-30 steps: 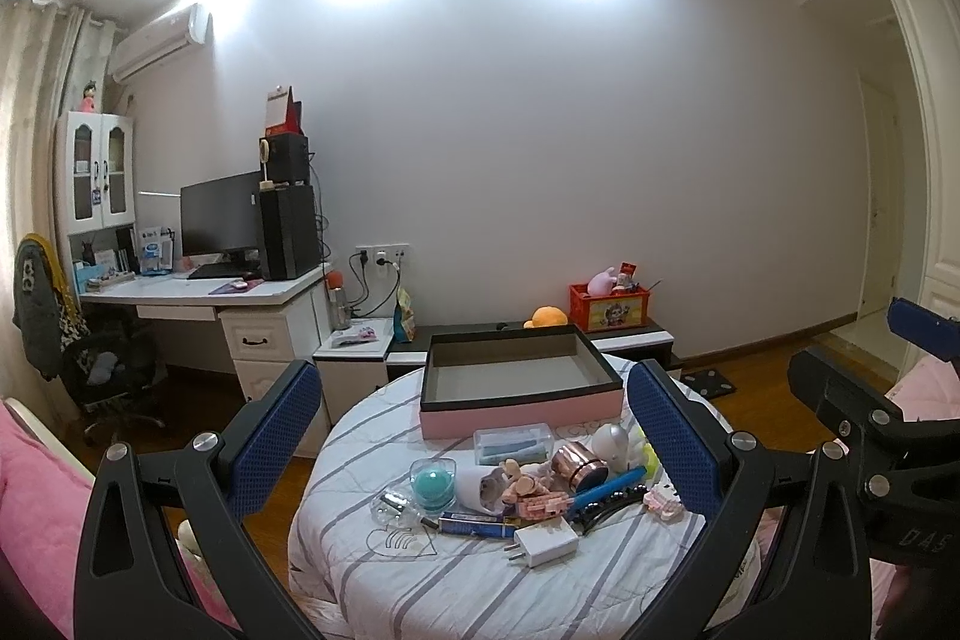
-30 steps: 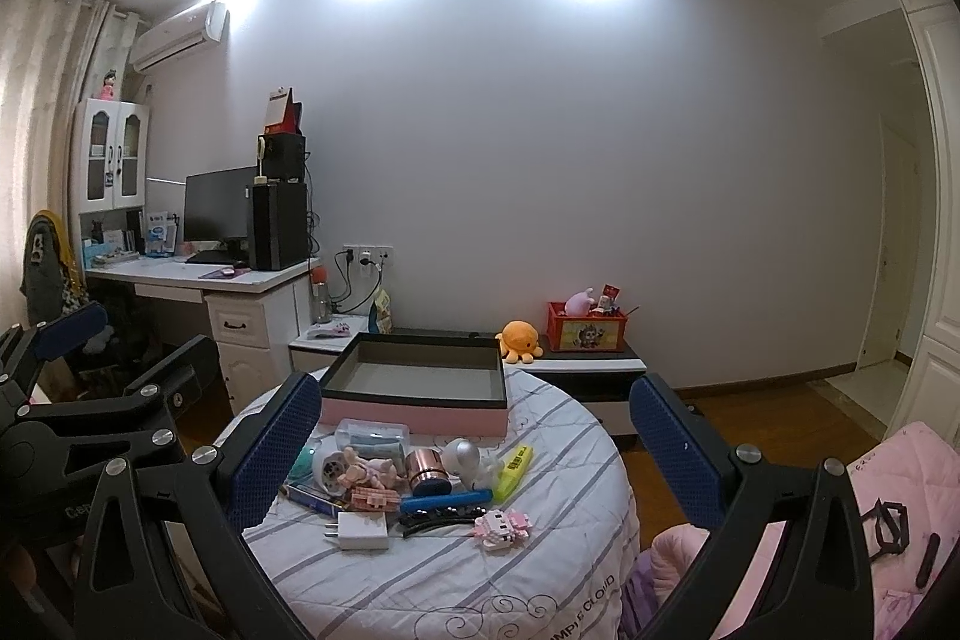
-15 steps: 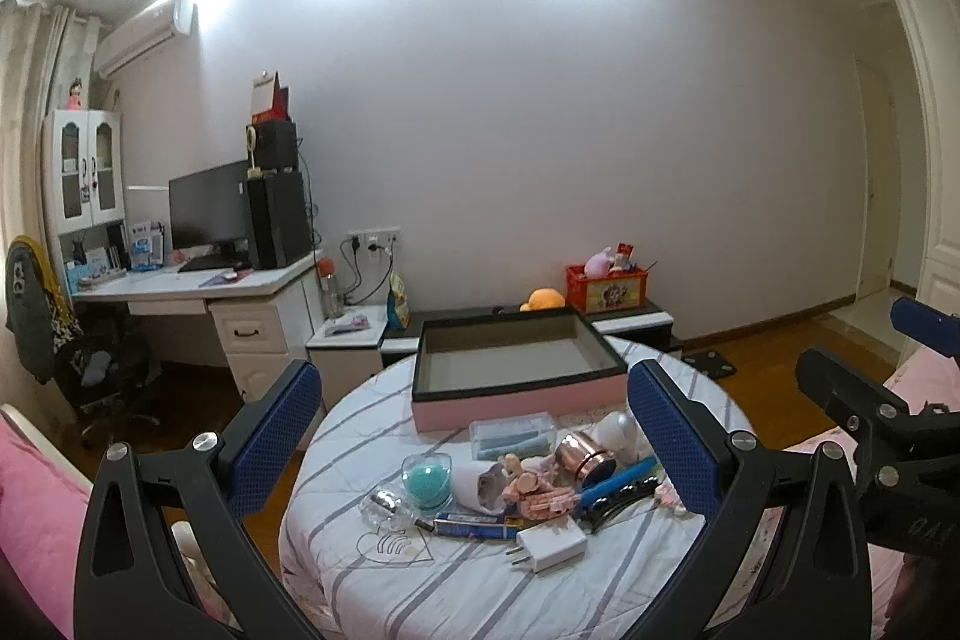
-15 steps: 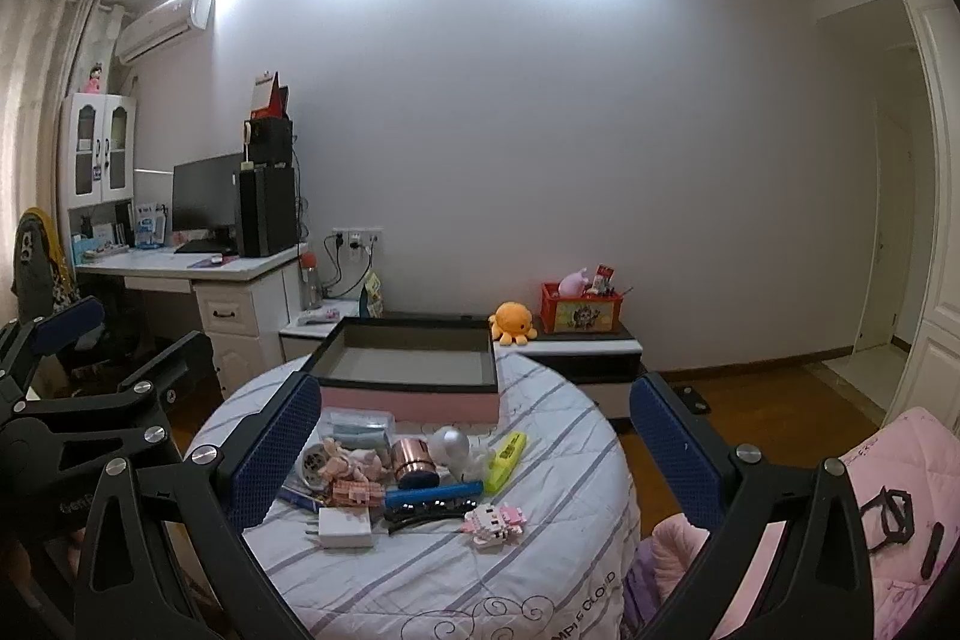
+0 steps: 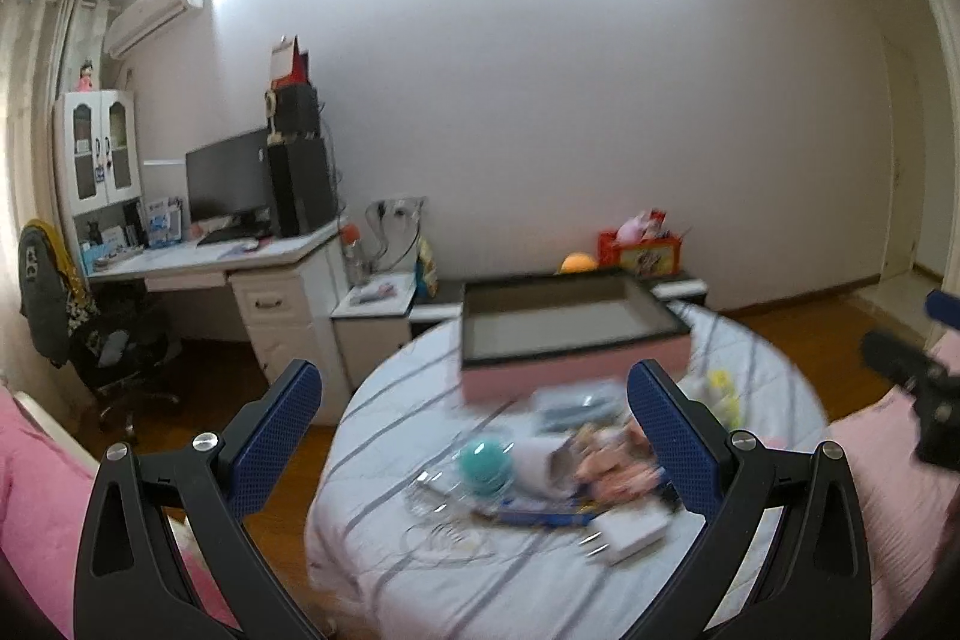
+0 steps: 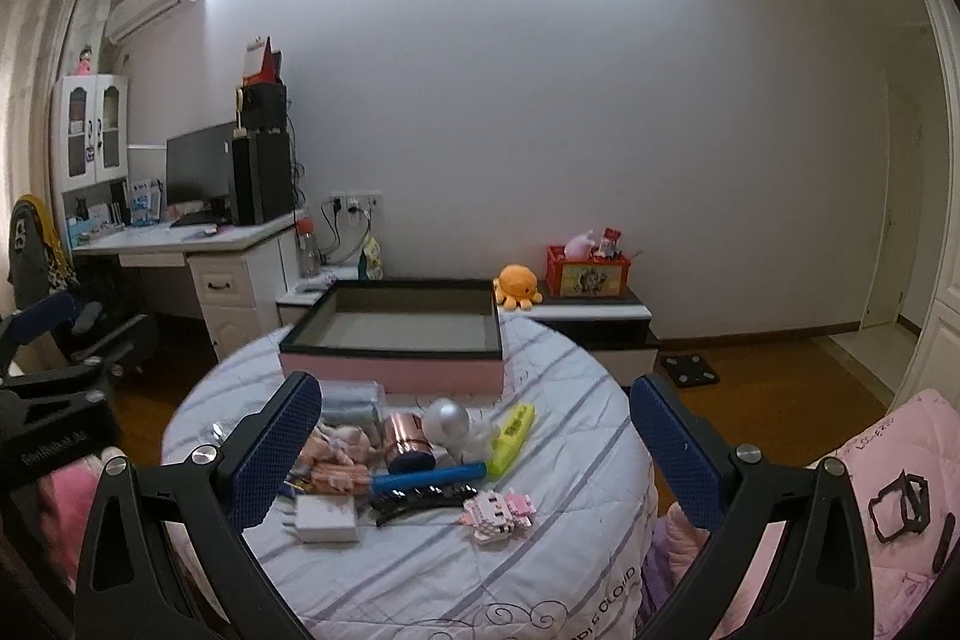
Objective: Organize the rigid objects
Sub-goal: 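Grasp the white charger plug with the left gripper while the right grasps the block Hello Kitty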
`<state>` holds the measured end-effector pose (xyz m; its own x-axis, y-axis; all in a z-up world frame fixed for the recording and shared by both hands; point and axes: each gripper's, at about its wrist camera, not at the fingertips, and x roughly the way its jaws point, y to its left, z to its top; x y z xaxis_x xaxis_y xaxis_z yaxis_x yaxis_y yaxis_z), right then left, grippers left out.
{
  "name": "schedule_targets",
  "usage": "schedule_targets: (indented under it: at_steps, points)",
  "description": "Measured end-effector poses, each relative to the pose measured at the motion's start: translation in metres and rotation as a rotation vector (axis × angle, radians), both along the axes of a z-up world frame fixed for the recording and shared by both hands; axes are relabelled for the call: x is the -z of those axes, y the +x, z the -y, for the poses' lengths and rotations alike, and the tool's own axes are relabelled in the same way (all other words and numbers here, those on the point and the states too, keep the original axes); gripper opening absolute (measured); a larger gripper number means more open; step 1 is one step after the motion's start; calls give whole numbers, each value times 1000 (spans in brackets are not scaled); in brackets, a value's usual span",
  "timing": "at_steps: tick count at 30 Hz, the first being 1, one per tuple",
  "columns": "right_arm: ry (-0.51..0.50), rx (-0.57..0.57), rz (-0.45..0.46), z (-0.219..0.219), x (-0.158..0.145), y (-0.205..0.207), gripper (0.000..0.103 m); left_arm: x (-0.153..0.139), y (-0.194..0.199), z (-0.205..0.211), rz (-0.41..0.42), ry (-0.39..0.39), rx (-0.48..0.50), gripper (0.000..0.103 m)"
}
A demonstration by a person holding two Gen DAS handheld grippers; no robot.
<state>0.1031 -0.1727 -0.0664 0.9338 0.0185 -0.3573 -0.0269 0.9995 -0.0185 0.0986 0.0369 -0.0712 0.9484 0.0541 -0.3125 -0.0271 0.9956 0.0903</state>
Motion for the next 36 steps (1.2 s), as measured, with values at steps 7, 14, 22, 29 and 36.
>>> schedule_targets:
  at_steps: [7,14,22,29,36]
  points:
    - [-23,-44,-187,8,66,29,103,74,26,-37,-230,-24,-30,103]
    - [-28,-59,-316,14,121,49,103,118,46,-29,-360,-51,3,103]
    - [-42,-65,-343,19,132,76,103,127,59,-3,-411,-84,89,103]
    - [8,-109,-384,31,146,104,80,131,68,36,-443,-89,155,103]
    - [53,-154,-358,49,147,101,60,142,87,75,-480,-113,171,103]
